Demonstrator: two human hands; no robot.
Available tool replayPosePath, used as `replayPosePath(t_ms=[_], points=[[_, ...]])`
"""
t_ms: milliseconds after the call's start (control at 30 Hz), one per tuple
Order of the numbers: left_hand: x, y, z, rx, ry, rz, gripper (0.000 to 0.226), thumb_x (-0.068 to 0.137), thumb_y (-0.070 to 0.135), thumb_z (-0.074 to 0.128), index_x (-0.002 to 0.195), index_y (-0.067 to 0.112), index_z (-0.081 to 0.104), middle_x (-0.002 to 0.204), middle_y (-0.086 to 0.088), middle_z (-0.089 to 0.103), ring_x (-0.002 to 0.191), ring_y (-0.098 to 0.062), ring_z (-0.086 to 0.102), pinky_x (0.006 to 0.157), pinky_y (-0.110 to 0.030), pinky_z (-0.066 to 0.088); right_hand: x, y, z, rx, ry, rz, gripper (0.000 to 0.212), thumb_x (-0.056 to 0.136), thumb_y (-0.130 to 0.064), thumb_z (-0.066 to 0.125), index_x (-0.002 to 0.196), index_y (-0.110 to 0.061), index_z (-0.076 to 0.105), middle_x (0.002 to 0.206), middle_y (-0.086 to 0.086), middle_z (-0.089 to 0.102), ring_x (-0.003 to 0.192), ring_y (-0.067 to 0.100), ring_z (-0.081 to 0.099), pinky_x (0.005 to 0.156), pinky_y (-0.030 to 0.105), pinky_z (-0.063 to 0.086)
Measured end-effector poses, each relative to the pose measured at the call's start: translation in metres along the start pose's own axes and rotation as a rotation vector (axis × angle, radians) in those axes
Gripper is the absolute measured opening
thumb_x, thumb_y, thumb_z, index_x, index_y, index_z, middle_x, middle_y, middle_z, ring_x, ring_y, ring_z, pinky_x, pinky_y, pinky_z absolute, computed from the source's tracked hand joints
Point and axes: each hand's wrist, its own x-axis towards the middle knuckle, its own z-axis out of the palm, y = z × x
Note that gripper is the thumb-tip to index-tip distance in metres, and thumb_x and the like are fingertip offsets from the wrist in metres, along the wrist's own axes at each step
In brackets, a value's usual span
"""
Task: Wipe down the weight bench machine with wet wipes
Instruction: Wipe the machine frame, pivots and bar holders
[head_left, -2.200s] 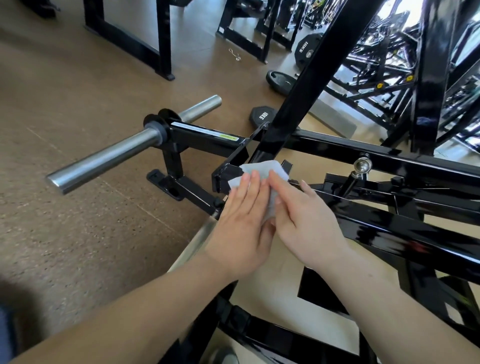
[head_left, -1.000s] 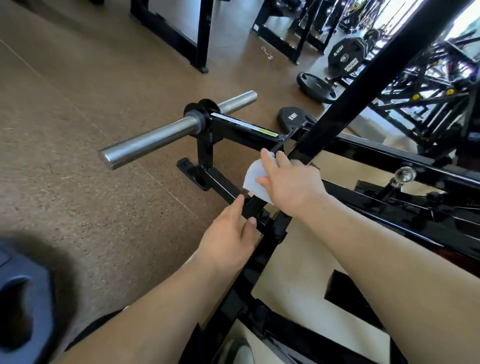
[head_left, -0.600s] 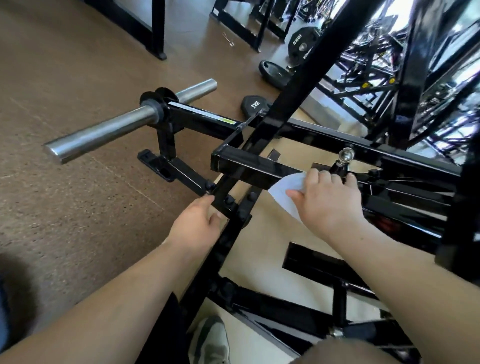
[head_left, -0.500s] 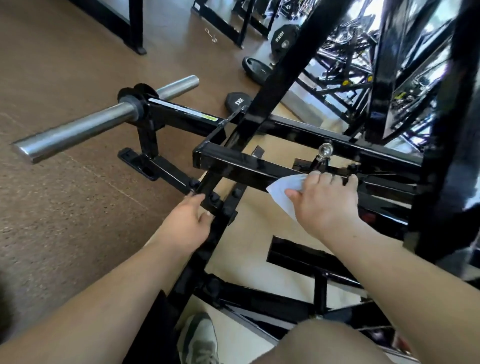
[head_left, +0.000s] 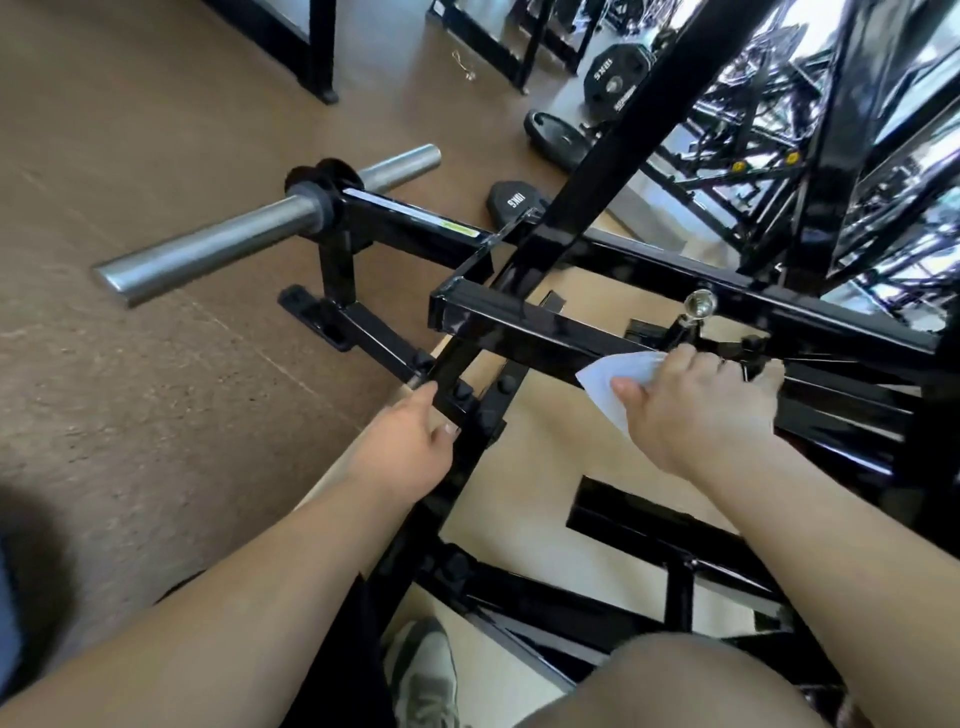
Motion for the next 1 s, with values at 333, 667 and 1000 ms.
replayPosePath(t_ms=[333, 667, 1000], points=[[-0.007, -0.002, -0.019, -0.101, 0.017, -0.005, 0.061, 0.1, 0.025, 0.051, 0.158, 0.024, 0.032, 0.151, 0.006, 0.05, 0.139, -0.018, 0.049, 0.113, -0.034, 0.042, 0.036, -0.097, -0.036, 0.211, 0.171, -0.323, 0.073, 0.107, -0.058, 0.018, 0.15, 0.0, 0.033, 0.143, 0.019, 0.053, 0.13, 0.038, 0.053, 0.113, 0.05, 0.038], [-0.01, -0.012, -0.056, -0.465, 0.295, -0.096, 0.044, 0.104, 0.028, 0.055, 0.148, 0.02, 0.051, 0.14, 0.003, 0.062, 0.114, 0.004, 0.061, 0.095, -0.015, 0.048, -0.004, -0.173, -0.077, 0.751, 0.39, -0.729, 0.058, 0.111, -0.039, 0.022, 0.156, -0.006, 0.036, 0.16, 0.013, 0.042, 0.147, 0.026, 0.04, 0.117, 0.038, 0.034], [-0.03, 0.004, -0.09, -1.16, 0.363, -0.263, 0.03, 0.102, 0.04, 0.06, 0.106, 0.016, 0.077, 0.1, -0.01, 0.079, 0.096, -0.025, 0.075, 0.087, -0.042, 0.06, -0.002, -0.198, -0.042, 1.119, -0.198, -0.904, 0.074, 0.108, -0.046, 0.042, 0.166, -0.019, 0.005, 0.172, -0.006, 0.008, 0.156, 0.007, 0.01, 0.125, 0.027, 0.015]])
